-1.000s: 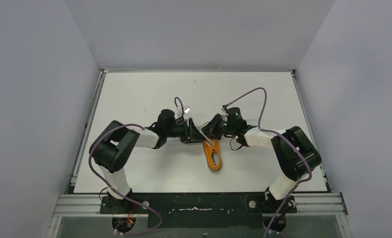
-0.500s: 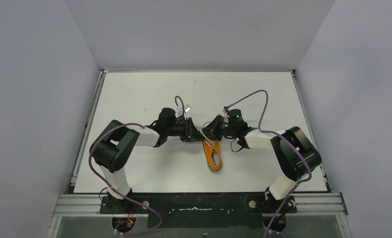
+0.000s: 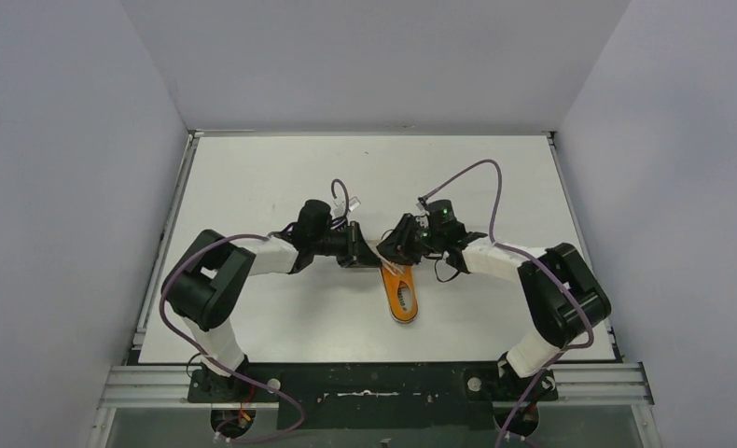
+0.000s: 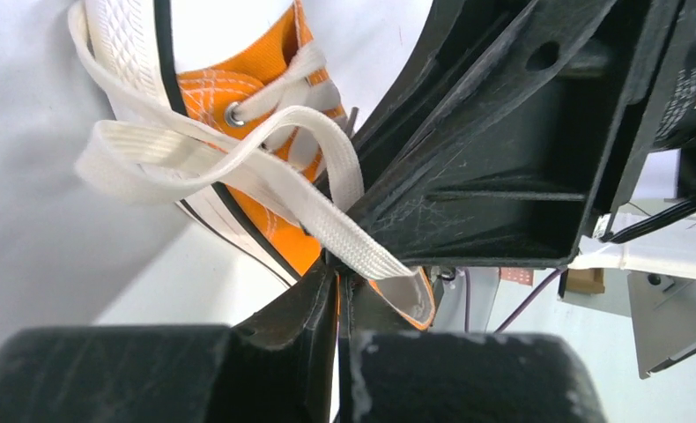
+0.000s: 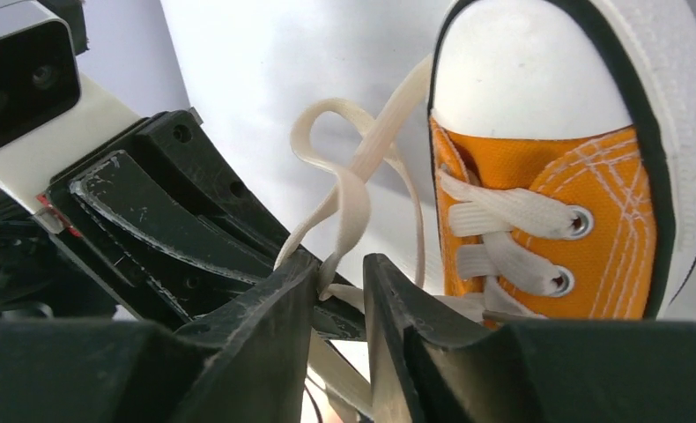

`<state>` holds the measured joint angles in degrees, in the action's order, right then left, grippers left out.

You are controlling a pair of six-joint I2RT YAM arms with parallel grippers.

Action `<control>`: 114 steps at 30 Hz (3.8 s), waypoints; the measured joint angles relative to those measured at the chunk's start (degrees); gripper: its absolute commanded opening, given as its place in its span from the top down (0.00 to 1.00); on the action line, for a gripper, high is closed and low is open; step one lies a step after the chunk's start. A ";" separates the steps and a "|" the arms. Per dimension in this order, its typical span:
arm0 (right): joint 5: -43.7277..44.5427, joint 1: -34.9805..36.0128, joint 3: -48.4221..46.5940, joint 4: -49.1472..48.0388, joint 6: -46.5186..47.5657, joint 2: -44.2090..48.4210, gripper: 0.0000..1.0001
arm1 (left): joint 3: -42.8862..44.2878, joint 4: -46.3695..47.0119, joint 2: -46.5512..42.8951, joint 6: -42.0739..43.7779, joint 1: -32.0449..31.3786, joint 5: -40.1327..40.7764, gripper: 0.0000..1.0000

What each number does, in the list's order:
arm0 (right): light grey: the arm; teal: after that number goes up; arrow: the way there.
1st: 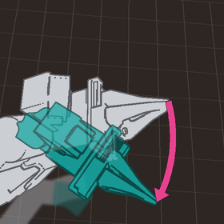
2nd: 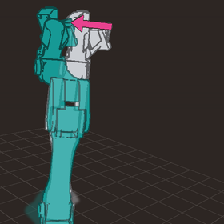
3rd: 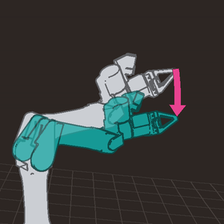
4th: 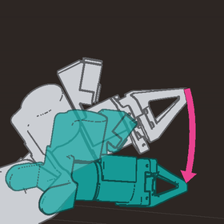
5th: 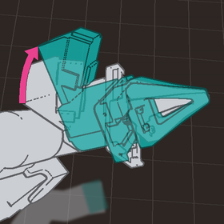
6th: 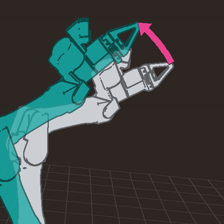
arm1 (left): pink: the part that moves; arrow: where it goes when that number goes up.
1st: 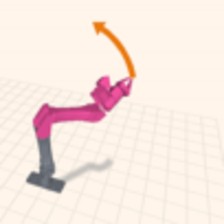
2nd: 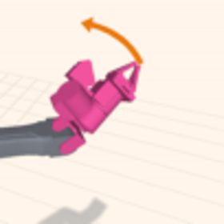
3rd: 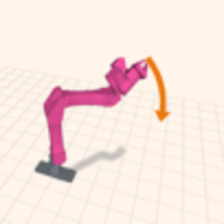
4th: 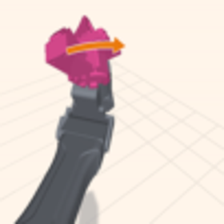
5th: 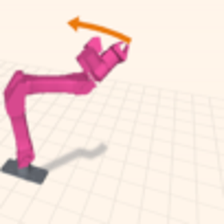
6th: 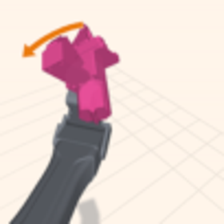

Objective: Tie the shoes

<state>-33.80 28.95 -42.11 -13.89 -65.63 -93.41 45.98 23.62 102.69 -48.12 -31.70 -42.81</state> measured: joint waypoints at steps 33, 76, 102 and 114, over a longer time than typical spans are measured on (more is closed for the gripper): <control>-2.93 9.29 0.42 23.28 72.48 20.72 0.50 | 15.80 -49.27 -5.16 22.73 1.16 -13.57 1.00; 14.36 7.17 -3.65 56.43 38.75 38.82 1.00 | 22.43 -40.59 9.49 18.25 6.49 -4.11 0.41; 16.06 6.27 -4.57 62.49 37.81 42.47 1.00 | 30.91 -47.84 16.26 25.86 1.86 4.68 0.97; 23.58 6.10 -12.59 74.64 30.73 43.93 1.00 | 24.96 -50.42 1.66 23.52 1.92 8.24 1.00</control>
<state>-10.22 35.05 -54.70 60.75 -34.89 -49.47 70.94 -26.81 104.36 -24.60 -29.78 -34.57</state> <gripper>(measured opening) 0.026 0.006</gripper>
